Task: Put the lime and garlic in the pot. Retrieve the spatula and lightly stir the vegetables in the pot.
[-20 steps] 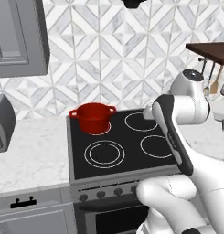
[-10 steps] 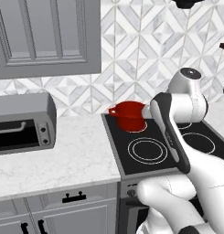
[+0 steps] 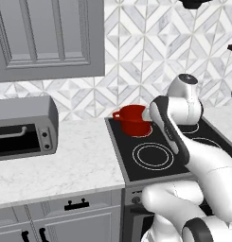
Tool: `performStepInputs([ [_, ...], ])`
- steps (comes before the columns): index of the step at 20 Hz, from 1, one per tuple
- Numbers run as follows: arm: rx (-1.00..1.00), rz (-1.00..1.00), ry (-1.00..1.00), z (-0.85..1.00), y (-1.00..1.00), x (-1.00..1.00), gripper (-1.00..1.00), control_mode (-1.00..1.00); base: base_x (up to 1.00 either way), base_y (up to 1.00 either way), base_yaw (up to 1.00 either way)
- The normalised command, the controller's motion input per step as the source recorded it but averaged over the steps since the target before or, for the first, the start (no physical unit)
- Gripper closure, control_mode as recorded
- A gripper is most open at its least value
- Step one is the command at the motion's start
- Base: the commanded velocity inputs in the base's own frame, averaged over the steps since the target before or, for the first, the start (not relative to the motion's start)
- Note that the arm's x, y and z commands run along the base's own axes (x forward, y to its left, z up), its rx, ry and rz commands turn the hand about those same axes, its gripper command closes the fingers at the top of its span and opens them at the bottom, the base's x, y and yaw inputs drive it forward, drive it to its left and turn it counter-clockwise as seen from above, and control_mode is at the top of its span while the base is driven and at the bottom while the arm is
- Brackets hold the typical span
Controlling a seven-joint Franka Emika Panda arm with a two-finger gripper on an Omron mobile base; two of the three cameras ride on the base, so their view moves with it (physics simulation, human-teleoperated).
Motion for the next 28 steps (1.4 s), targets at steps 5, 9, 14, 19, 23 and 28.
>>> performStepInputs([
  [5,0.09,0.0,0.0,0.0,-0.09,0.99,1.0,-1.0,0.0,0.0,0.0],
  [9,0.03,0.0,0.05,0.14,0.0,1.0,1.0,-1.0,0.0,0.0,0.0],
  [14,0.0,0.0,0.25,-0.06,-0.02,1.0,1.0,-1.0,0.0,0.0,0.0],
  [19,0.0,0.0,0.14,-0.47,-0.14,0.95,1.0,-1.0,0.0,0.0,0.0],
  [23,-0.03,0.0,0.11,-0.66,-0.04,0.71,1.0,-1.0,0.0,0.0,0.0],
  [28,-0.05,0.0,0.02,-0.68,0.0,0.48,1.0,-1.0,0.0,0.0,0.0],
])
